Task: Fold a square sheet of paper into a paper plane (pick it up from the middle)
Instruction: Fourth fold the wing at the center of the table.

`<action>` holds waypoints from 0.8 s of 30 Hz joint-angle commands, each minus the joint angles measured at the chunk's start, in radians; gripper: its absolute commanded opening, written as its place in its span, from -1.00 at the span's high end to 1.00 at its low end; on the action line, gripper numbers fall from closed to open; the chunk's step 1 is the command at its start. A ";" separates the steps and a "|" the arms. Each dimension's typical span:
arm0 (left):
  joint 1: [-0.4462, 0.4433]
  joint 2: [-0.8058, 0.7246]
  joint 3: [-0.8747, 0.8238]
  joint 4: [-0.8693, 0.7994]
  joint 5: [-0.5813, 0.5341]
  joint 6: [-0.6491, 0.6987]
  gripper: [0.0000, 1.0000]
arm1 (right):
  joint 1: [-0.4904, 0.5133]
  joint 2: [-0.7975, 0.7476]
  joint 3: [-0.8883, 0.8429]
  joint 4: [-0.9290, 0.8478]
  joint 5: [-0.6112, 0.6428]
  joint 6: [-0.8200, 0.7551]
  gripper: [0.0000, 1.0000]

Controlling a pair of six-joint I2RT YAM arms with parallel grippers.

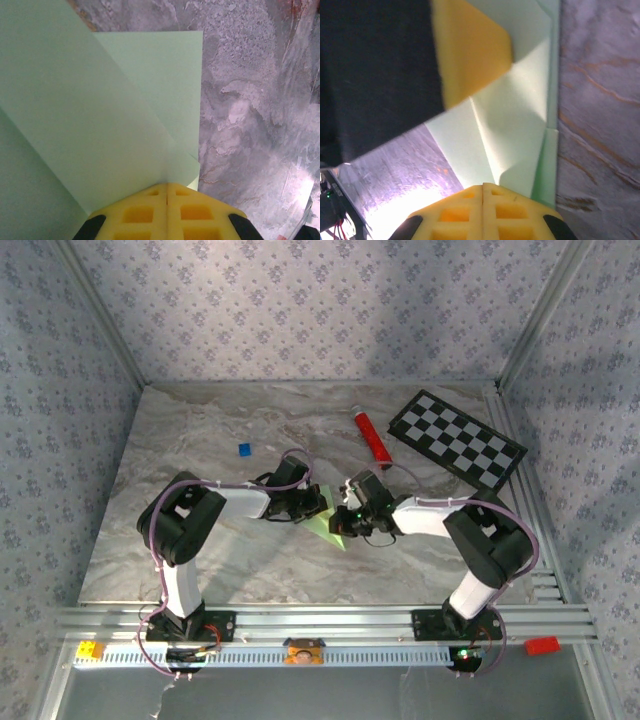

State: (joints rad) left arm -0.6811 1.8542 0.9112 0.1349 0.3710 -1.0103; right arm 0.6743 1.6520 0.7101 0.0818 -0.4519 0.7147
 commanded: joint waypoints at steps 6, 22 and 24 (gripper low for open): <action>-0.002 0.028 -0.007 -0.052 -0.036 0.022 0.97 | -0.004 -0.025 -0.059 0.009 0.027 0.032 0.89; -0.002 -0.104 0.030 -0.041 -0.033 0.125 0.51 | -0.008 -0.047 -0.123 0.029 0.036 0.061 0.93; -0.003 -0.142 0.026 -0.046 -0.039 0.153 0.47 | -0.010 -0.044 -0.124 0.027 0.039 0.064 0.94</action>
State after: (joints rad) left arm -0.6819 1.7927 0.9142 0.1074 0.3538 -0.9279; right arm 0.6716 1.6096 0.6140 0.1528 -0.4343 0.7593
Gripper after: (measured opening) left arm 0.259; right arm 0.051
